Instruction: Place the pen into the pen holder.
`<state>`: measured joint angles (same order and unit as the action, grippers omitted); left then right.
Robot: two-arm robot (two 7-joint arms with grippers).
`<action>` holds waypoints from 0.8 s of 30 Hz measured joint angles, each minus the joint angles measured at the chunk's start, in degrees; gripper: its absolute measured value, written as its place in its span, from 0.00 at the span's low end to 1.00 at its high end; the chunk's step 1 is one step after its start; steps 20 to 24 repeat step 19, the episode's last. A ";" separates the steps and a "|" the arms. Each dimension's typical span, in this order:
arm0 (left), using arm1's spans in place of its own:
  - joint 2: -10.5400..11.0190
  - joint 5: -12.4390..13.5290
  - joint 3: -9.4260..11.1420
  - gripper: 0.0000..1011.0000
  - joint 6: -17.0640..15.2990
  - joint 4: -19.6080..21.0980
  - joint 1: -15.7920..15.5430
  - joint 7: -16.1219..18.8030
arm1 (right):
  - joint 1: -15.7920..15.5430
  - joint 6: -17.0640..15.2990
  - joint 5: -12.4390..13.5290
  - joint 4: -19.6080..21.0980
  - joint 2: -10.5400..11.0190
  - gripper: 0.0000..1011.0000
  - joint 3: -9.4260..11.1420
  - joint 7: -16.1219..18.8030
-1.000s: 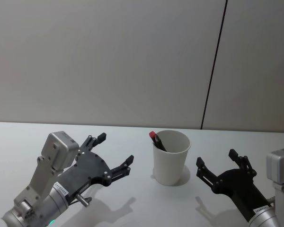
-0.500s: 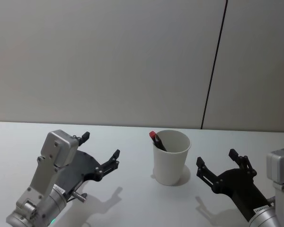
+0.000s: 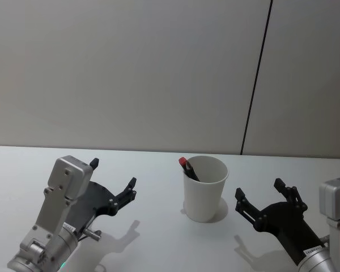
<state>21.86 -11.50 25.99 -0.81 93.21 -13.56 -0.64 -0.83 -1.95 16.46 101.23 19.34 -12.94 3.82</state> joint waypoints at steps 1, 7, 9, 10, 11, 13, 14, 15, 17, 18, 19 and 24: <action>0.00 0.01 0.00 0.99 0.00 0.00 0.00 0.01 | -0.01 0.00 0.00 0.00 0.00 0.99 0.00 0.00; 0.02 0.02 0.00 0.99 0.00 0.00 -0.01 0.02 | -0.01 0.00 0.00 0.00 0.00 0.99 0.00 0.00; 0.03 0.02 0.01 0.99 -0.01 0.00 -0.01 0.02 | 0.00 0.00 0.00 0.00 0.00 0.99 0.00 0.00; 0.03 0.02 0.01 0.99 0.00 0.00 -0.01 0.02 | 0.00 0.00 0.00 0.00 0.00 0.99 0.00 0.00; 0.03 0.02 0.02 0.99 0.00 0.00 -0.02 0.02 | 0.00 0.00 0.00 0.00 0.00 0.99 0.00 0.00; 0.03 0.02 0.02 0.99 0.00 0.00 -0.02 0.02 | 0.00 0.00 0.00 0.00 0.00 0.99 0.00 0.00; 0.03 0.02 0.03 0.99 0.00 0.00 -0.02 0.02 | 0.00 0.00 0.00 0.00 0.00 0.99 0.00 0.00; 0.03 0.02 0.03 0.99 0.00 0.00 -0.03 0.02 | 0.00 0.00 0.00 0.00 0.00 0.99 0.00 0.00; 0.03 0.02 0.03 0.99 0.00 0.00 -0.03 0.02 | 0.00 0.01 0.00 0.00 0.00 0.99 0.00 0.00; 0.03 0.02 0.03 0.99 0.00 0.00 -0.03 0.02 | 0.00 0.00 0.00 0.00 0.00 0.99 0.00 0.00; 0.03 0.02 0.04 0.99 -0.01 0.00 -0.03 0.02 | 0.00 0.00 0.00 0.00 0.00 0.99 0.00 0.00; 0.03 0.02 0.04 0.99 -0.01 0.00 -0.03 0.02 | 0.00 0.00 0.00 0.00 0.00 0.99 0.00 0.00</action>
